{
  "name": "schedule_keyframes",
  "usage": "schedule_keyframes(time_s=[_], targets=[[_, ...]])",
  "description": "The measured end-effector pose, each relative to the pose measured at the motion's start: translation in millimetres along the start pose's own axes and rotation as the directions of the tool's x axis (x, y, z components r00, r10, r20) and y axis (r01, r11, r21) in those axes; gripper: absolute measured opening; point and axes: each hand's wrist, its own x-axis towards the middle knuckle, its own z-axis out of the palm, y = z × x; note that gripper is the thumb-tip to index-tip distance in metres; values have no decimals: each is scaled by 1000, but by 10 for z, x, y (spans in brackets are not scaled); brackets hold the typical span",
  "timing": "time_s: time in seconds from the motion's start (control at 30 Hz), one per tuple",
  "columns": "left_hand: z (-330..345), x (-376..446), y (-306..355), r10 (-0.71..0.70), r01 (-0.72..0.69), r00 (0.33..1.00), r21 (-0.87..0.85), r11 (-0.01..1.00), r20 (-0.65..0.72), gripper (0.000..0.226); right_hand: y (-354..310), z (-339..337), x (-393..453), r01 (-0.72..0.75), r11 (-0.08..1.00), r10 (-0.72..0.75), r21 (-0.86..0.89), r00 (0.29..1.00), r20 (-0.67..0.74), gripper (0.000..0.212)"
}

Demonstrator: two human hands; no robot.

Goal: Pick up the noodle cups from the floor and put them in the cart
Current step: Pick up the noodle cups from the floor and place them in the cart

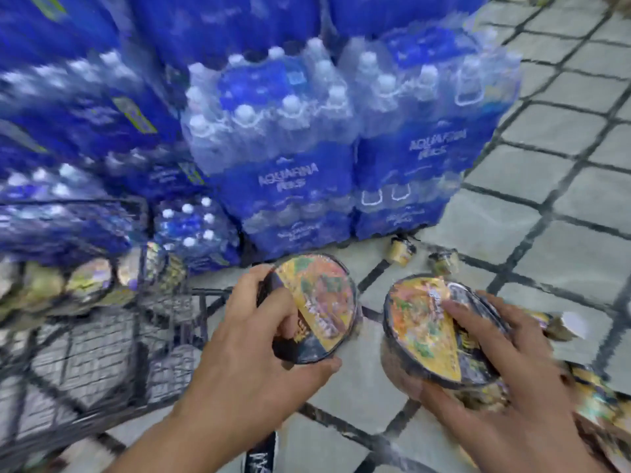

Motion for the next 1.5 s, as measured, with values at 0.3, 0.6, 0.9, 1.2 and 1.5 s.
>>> schedule_keyframes(time_s=[0.3,0.6,0.9,1.2,1.5], targets=[[-2469,-21,-1793,-154,176,947,52,983,-282,53,-2293,1650,841,318,936,-326,153,945,34,75],[-3182,365,-3669,-227,248,969,397,884,-99,57,-3420,3776,964,252,964,-268,91,908,322,64],[-2735,578,-4409,-235,139,965,533,834,115,59,-3208,4653,994,112,988,-68,-108,935,347,62],[-2580,707,-4514,-358,177,915,614,769,184,76,-3104,4921,1001,48,959,66,-278,919,388,54],[-2770,499,-3906,-312,245,947,451,858,79,32,-3364,4292,940,146,984,-93,-98,904,417,65]])
